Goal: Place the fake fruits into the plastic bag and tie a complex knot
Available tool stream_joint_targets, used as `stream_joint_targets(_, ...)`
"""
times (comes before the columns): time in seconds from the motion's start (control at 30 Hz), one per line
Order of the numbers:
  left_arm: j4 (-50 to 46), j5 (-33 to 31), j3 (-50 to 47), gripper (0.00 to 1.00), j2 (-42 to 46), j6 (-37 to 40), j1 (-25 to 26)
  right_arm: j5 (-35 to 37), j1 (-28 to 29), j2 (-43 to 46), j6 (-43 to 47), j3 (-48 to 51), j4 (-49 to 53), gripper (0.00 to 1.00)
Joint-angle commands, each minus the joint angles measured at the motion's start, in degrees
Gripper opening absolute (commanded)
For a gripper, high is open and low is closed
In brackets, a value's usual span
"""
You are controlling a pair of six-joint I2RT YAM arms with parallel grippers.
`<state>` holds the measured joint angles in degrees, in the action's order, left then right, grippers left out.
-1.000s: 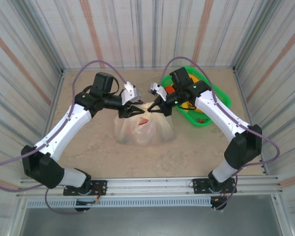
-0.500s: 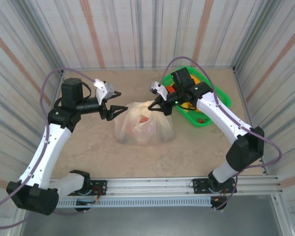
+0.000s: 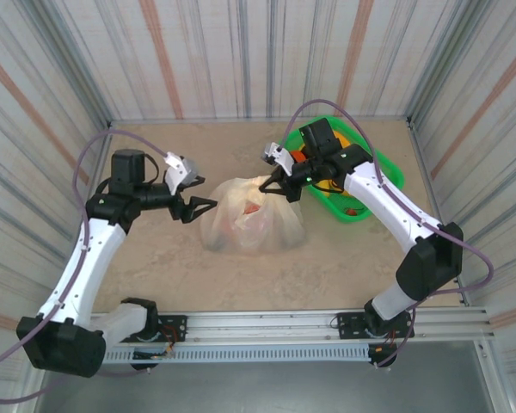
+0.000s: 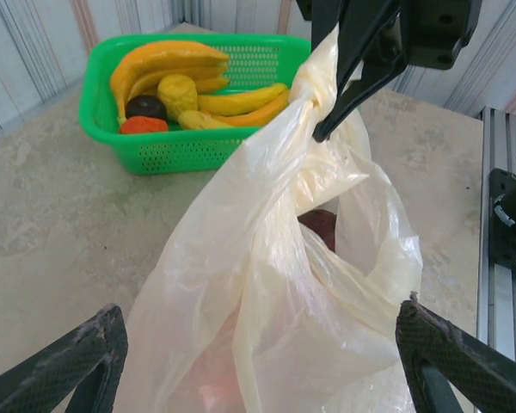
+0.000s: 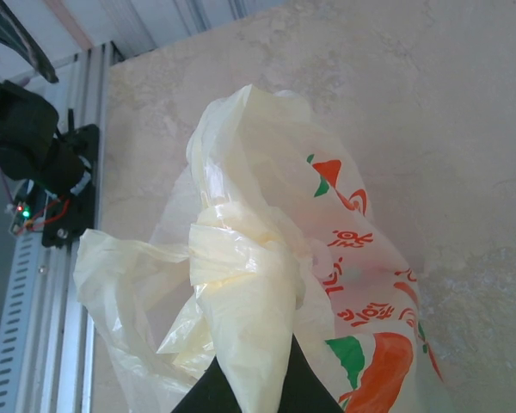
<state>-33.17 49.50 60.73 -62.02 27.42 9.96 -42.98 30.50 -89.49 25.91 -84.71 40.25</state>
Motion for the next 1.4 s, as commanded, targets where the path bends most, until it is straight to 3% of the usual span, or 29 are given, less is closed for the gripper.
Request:
stream_joint_targets(0.0,0.1,1.0,-0.9,0.84,-0.6,2.6,-0.2,0.9,0.5,2.6,-1.5,1.0,-0.6,0.0)
stream_joint_targets(0.27,1.9,1.6,-0.3,0.86,-5.6,2.2,1.8,1.0,0.6,2.9,-1.7,1.6,-1.4,0.0)
stream_joint_targets(0.93,12.5,-6.0,2.3,0.83,-14.0,-3.0,9.7,0.9,1.0,3.4,-1.4,2.5,-2.2,0.0)
stream_joint_targets(1.37,13.5,-5.3,1.9,0.52,-14.5,-5.2,10.4,3.4,1.8,3.6,-0.1,2.0,-1.6,0.0)
